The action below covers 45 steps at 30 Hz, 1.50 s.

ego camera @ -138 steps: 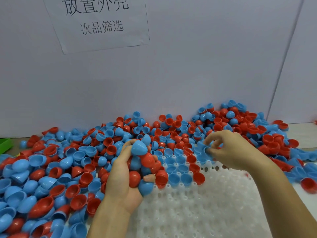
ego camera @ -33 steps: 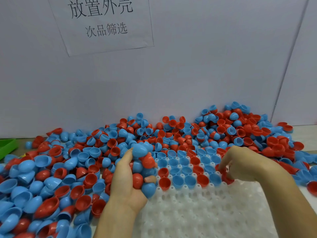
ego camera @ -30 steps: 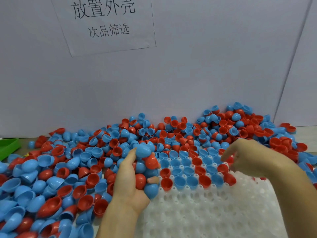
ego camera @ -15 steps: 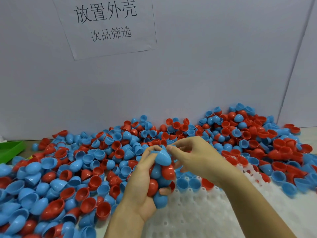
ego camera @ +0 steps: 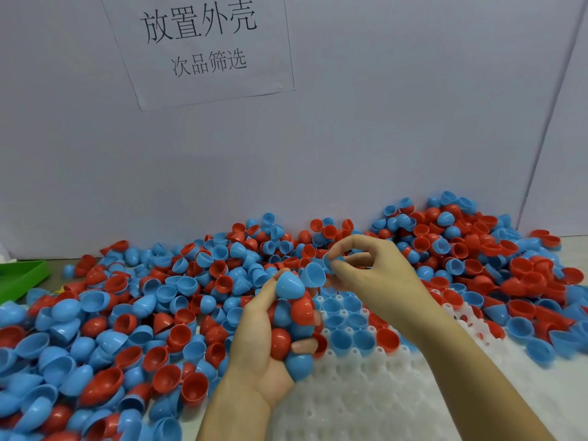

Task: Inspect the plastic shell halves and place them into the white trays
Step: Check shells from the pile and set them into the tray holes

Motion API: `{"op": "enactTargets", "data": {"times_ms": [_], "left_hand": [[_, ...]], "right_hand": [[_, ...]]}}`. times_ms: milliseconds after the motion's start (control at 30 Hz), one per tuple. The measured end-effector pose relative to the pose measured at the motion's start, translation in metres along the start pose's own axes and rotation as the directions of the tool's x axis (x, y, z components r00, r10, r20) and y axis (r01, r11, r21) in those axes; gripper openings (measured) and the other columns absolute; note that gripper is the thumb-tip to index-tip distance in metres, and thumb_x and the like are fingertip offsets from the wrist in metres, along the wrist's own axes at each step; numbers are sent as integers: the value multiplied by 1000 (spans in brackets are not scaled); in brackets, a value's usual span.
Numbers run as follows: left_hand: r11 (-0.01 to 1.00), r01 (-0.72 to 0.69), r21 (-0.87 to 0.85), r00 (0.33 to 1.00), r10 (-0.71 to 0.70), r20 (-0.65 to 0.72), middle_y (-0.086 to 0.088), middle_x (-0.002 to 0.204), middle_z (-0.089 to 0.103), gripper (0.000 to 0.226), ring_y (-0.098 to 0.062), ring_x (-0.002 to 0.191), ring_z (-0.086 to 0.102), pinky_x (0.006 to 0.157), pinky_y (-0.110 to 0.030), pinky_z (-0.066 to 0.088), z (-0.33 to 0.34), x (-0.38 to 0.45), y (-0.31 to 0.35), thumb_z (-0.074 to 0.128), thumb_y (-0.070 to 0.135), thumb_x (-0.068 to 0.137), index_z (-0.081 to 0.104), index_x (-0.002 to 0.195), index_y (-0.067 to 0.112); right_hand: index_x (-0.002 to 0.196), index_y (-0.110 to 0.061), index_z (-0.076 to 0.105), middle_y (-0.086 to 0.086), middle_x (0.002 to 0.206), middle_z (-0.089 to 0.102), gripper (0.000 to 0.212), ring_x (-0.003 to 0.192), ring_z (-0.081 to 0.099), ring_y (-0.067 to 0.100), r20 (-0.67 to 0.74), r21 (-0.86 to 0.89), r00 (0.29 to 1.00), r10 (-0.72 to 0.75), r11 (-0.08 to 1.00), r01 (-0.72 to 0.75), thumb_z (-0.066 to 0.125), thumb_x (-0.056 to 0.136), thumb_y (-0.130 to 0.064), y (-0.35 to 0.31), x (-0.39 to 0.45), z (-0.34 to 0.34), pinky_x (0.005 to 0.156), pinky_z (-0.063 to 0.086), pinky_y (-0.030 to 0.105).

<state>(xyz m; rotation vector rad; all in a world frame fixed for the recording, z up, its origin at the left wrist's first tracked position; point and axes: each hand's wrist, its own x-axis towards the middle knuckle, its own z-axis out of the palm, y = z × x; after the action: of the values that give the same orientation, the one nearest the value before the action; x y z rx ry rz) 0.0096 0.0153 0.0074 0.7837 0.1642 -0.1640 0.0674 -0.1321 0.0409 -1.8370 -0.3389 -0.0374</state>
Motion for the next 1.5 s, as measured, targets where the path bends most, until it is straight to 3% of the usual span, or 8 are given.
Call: {"op": "enactTargets", "data": {"times_ms": [233, 333, 600, 700, 800, 1033, 1333, 1500], "left_hand": [[999, -33, 26, 998, 34, -47, -7, 63, 58, 49, -13, 44, 52, 31, -19, 34, -2, 3, -4, 56, 37, 95, 54, 135, 10], [998, -44, 49, 998, 46, -46, -8, 64, 60, 60, -14, 45, 53, 32, -19, 35, -3, 4, -5, 58, 36, 90, 48, 143, 9], [991, -49, 121, 996, 58, -66, -8, 68, 62, 78, -15, 49, 55, 33, -18, 33, 0, 5, -7, 65, 36, 75, 46, 144, 6], [993, -50, 111, 997, 57, -54, -6, 64, 61, 87, -13, 47, 54, 32, -19, 33, -2, 5, -6, 68, 35, 68, 44, 146, 3], [993, -47, 109, 998, 52, -38, -6, 64, 60, 92, -12, 47, 53, 33, -19, 33, -2, 5, -6, 70, 35, 63, 44, 146, 4], [996, -45, 79, 998, 49, -45, -7, 65, 62, 81, -13, 47, 54, 33, -19, 34, -4, 5, -8, 66, 36, 73, 45, 145, 5], [995, -55, 89, 996, 60, -60, -7, 63, 60, 78, -13, 46, 53, 31, -19, 34, -3, 4, -7, 64, 34, 77, 43, 147, 5], [995, -45, 86, 998, 48, -42, -8, 65, 61, 84, -13, 47, 53, 33, -18, 34, -3, 4, -5, 67, 34, 71, 44, 146, 5]], "right_hand": [[77, -16, 79, 10, 77, 75, 27, 59, 66, 21, 94, -285, 995, -16, 957, 43, 62, 91, -32, -1, -1, -1, 69, 62, 28], [78, -27, 80, -5, 76, 75, 21, 72, 70, 13, 146, -291, 989, 14, 956, 29, 69, 88, -42, -2, -2, -2, 75, 62, 33], [87, -13, 77, 3, 90, 75, 17, 80, 71, 15, 16, -397, 1000, 22, 918, -13, 70, 88, -29, 1, 1, -33, 77, 61, 26], [82, -30, 73, -20, 90, 70, 5, 77, 63, -6, -42, -575, 998, 37, 817, -54, 71, 87, -29, 6, -1, -81, 65, 48, 9], [98, -24, 75, -12, 94, 69, 13, 73, 59, -3, -98, -746, 980, 174, 639, -188, 75, 85, -25, 20, -5, -122, 51, 39, 7], [111, -24, 74, -3, 114, 69, 30, 83, 62, 9, -84, -863, 873, 480, 403, -305, 74, 84, -10, 54, -4, -119, 73, 57, 22], [89, -27, 77, 3, 118, 67, 29, 96, 64, 20, -170, -812, 876, 451, 439, -384, 72, 83, 1, 69, 1, -110, 91, 58, 37], [107, -32, 74, -1, 135, 60, 35, 110, 60, 19, -90, -853, 885, 456, 424, -305, 73, 85, -5, 50, -3, -115, 91, 53, 29]]}}
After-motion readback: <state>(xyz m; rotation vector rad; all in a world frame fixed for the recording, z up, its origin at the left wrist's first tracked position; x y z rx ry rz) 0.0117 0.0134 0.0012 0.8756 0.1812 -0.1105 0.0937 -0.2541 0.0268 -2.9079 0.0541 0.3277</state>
